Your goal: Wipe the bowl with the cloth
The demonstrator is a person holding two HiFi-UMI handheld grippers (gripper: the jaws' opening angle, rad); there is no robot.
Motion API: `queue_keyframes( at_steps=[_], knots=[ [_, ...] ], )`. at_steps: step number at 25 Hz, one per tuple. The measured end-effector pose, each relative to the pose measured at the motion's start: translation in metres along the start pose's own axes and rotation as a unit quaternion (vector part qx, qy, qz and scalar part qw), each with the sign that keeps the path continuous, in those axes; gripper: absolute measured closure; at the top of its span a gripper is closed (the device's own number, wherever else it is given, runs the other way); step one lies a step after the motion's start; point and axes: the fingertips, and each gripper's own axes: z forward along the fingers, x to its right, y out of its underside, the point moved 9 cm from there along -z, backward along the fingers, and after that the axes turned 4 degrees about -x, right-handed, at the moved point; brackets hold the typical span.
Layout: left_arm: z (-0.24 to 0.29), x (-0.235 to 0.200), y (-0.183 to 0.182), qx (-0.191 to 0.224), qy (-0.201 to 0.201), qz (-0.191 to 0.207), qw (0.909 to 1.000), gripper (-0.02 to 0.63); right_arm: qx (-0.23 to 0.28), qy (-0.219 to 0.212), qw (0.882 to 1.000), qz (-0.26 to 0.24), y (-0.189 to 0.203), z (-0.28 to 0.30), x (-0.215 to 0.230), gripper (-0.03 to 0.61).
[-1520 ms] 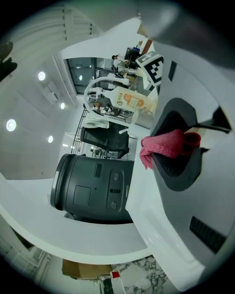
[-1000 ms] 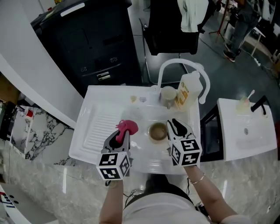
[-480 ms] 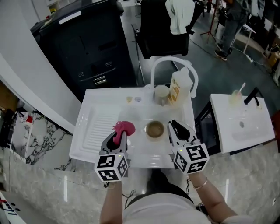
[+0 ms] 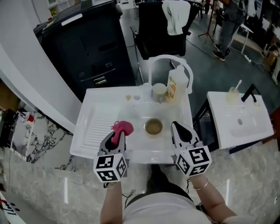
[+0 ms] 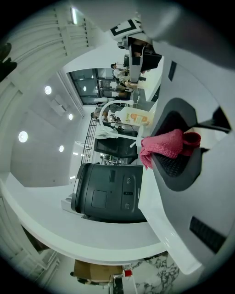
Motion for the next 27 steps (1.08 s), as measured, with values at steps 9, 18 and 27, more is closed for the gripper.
queue_keyframes(
  at_steps=[9, 18, 27],
  knots=[
    [-0.018, 0.005, 0.002, 0.006, -0.002, 0.007, 1.0, 0.529, 0.0, -0.003, 1.0, -0.007, 0.0, -0.015, -0.006, 0.575],
    [-0.031, 0.006, 0.005, 0.012, -0.004, 0.005, 0.9999, 0.529, -0.005, -0.003, 1.0, -0.009, 0.002, -0.022, -0.013, 0.575],
    [-0.034, 0.0, 0.006, 0.013, -0.001, 0.006, 0.9999, 0.529, -0.002, 0.002, 1.0, -0.006, 0.003, -0.023, -0.018, 0.575]
  ],
)
